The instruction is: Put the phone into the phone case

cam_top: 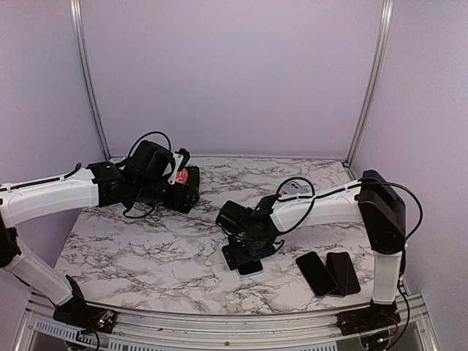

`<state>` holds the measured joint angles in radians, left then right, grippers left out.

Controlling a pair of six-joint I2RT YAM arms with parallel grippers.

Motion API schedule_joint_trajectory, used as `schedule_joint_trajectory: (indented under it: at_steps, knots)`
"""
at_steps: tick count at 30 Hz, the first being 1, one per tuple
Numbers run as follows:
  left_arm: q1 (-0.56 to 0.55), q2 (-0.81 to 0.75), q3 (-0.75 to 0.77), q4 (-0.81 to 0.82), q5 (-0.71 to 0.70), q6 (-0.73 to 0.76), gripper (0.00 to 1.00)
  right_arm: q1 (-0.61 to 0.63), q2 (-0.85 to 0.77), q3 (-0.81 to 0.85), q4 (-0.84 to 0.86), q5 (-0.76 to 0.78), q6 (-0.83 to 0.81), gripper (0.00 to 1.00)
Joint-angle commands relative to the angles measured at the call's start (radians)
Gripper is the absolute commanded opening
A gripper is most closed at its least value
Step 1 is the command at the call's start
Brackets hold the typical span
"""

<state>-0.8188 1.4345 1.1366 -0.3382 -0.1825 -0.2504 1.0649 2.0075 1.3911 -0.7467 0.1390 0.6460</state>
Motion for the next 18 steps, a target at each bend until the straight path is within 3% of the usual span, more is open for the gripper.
schedule_joint_trajectory:
  at_steps: [1, 8, 18]
  knots:
    - [0.005, -0.011, -0.009, -0.007, -0.008, 0.005, 0.84, 0.009, 0.056, 0.010, -0.072, 0.021, 0.000, 0.91]
    - [0.005, -0.005, -0.006, -0.007, -0.008, 0.003, 0.84, 0.013, 0.035, 0.004, -0.061, 0.043, -0.002, 0.63]
    - [0.005, 0.004, -0.005, -0.002, -0.004, -0.015, 0.84, 0.033, -0.103, -0.003, 0.089, 0.111, -0.058, 0.37]
